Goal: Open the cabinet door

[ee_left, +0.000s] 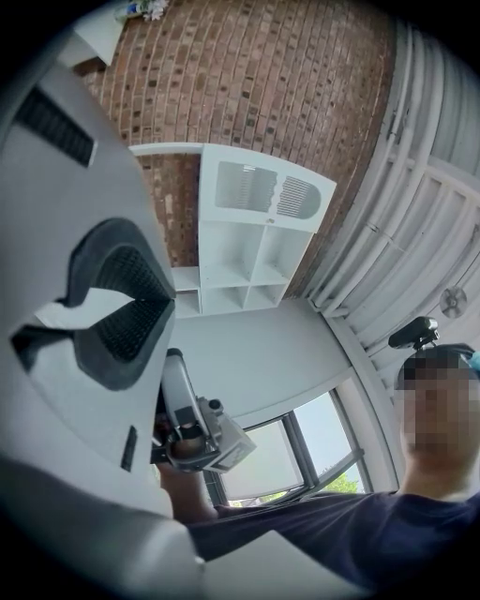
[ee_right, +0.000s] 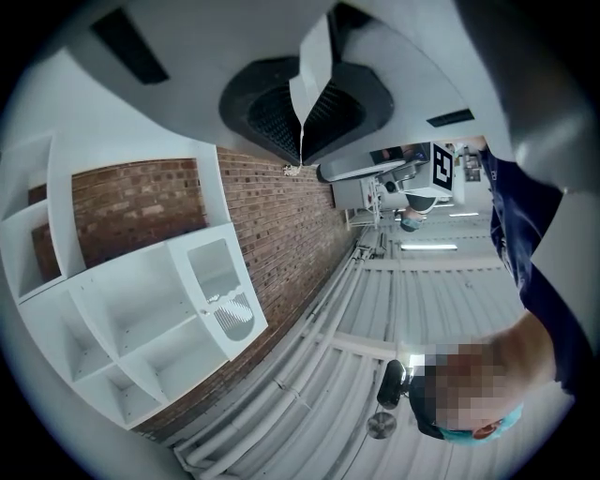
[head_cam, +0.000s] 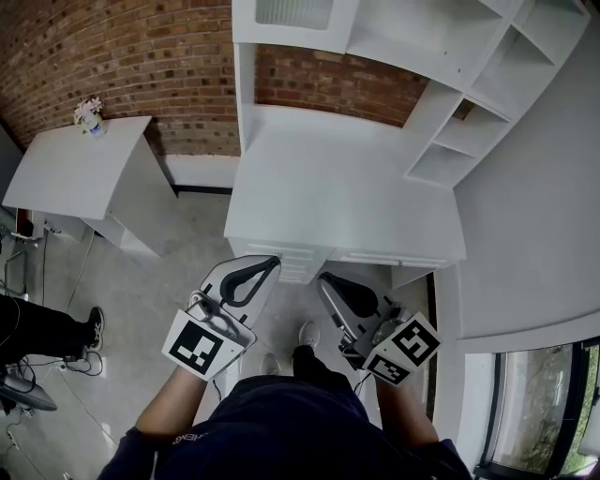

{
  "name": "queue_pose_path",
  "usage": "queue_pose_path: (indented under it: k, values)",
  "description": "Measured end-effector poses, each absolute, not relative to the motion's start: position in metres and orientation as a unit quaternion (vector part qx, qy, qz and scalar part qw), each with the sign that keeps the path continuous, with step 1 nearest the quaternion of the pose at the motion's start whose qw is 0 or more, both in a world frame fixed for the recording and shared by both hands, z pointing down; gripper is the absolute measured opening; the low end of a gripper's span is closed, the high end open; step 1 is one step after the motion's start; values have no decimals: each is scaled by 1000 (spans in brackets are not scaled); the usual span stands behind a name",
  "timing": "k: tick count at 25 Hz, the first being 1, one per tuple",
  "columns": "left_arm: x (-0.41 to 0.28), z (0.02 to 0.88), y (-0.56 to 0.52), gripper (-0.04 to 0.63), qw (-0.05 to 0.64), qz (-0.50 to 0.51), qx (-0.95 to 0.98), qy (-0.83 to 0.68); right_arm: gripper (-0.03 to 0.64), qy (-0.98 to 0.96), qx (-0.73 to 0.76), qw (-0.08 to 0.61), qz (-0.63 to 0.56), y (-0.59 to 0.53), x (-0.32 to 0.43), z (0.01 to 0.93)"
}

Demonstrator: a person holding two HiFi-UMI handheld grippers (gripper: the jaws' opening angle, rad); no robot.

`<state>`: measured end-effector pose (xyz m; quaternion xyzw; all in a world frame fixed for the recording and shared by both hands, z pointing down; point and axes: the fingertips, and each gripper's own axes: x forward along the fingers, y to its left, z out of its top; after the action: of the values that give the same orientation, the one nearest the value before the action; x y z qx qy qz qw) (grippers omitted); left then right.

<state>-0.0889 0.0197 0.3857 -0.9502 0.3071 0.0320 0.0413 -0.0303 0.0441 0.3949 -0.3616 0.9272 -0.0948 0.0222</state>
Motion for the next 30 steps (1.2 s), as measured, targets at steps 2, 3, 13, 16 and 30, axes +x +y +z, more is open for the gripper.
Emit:
queue_pose_path:
  k: [2,3,13,16,30]
  values:
    - [-87,386,8,7,42,29,-949,310,26,929,-357,27,-97,32,-28,395]
    - [-85,386,1,8,44,26,-949,312,26,929,-354,31,-98,25,-25,395]
    - [-44,376,-88,8,51,11,-937,346,26,942,-317,40,-102,-65,15,388]
    - [-26,375,-113,8,56,10,-932,357,26,947,-303,41,-99,-89,32,388]
    - [37,359,-211,8,86,10,-913,398,26,958,-265,47,-95,-183,104,385]
